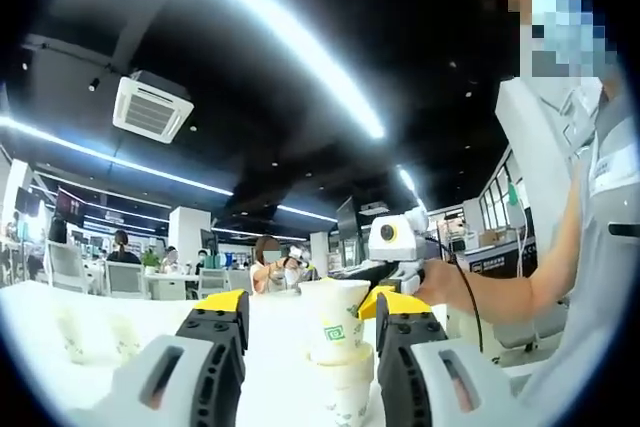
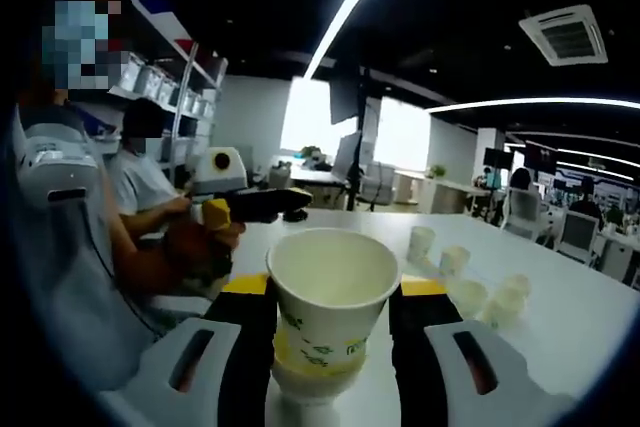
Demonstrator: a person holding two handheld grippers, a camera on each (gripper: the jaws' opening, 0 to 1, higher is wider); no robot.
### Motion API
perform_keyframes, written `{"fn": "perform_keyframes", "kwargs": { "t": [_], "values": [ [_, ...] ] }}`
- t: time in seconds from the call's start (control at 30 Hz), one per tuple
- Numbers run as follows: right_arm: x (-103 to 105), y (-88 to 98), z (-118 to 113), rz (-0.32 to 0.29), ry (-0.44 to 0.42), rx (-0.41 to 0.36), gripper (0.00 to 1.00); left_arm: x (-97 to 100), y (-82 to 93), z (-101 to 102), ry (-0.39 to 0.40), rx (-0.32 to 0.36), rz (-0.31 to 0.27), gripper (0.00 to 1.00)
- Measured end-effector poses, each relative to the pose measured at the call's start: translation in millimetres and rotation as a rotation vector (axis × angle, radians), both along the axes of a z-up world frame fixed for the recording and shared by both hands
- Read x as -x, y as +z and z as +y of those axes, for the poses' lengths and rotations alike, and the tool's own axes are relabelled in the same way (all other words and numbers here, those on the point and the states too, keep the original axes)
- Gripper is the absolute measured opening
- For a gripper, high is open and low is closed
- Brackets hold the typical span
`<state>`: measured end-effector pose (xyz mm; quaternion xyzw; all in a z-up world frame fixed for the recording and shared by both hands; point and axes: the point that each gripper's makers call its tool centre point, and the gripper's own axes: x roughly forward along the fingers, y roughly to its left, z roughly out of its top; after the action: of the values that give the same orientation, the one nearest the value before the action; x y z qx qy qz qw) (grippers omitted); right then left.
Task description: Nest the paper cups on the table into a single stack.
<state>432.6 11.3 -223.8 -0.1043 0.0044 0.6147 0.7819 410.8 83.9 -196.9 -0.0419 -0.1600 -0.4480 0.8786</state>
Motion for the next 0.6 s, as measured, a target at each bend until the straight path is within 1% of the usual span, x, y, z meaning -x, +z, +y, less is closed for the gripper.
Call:
{"fn": "perform_keyframes", "kwargs": {
  "t": [0.07,0.13,0.17,0.2,0.27,0.33,0.43,0.5,0.6],
  "values": [
    [3.6,-1.7,1.6,0.003,0.004,-0.004,0.48,-1.4,-7.5,-0.5,-0.001,-0.001,0.020,0.54],
    [7.6,-4.3,2.7,-0.002,0.008,-0.001,0.48,-0.5,-15.8,-3.9,-0.013,-0.022,0.037,0.54],
    [8.3,-5.3,3.2,-0.001,0.009,0.001,0.48,0.4,-16.2,-4.2,-0.015,-0.029,0.039,0.55],
    [9.0,-6.6,3.5,0.000,0.009,0.003,0.48,2.2,-15.0,-3.9,-0.013,-0.032,0.035,0.55],
    [10.0,-9.5,3.4,0.004,0.007,0.011,0.48,4.4,-7.9,-0.4,-0.010,-0.005,0.016,0.54],
    [10.7,-11.0,2.0,-0.001,0.003,0.021,0.48,4.3,-6.5,-1.1,-0.017,-0.003,0.021,0.54],
    [9.2,-7.5,0.4,-0.010,-0.003,0.023,0.49,4.4,-2.5,0.9,-0.010,-0.017,0.011,0.54],
    [7.9,-4.6,0.6,-0.014,0.004,0.023,0.49,2.5,4.7,6.2,0.002,0.010,-0.007,0.54],
    [7.3,-4.9,0.7,-0.015,0.005,0.026,0.53,-0.2,0.3,8.0,0.009,0.014,0.003,0.54]
  ]
}}
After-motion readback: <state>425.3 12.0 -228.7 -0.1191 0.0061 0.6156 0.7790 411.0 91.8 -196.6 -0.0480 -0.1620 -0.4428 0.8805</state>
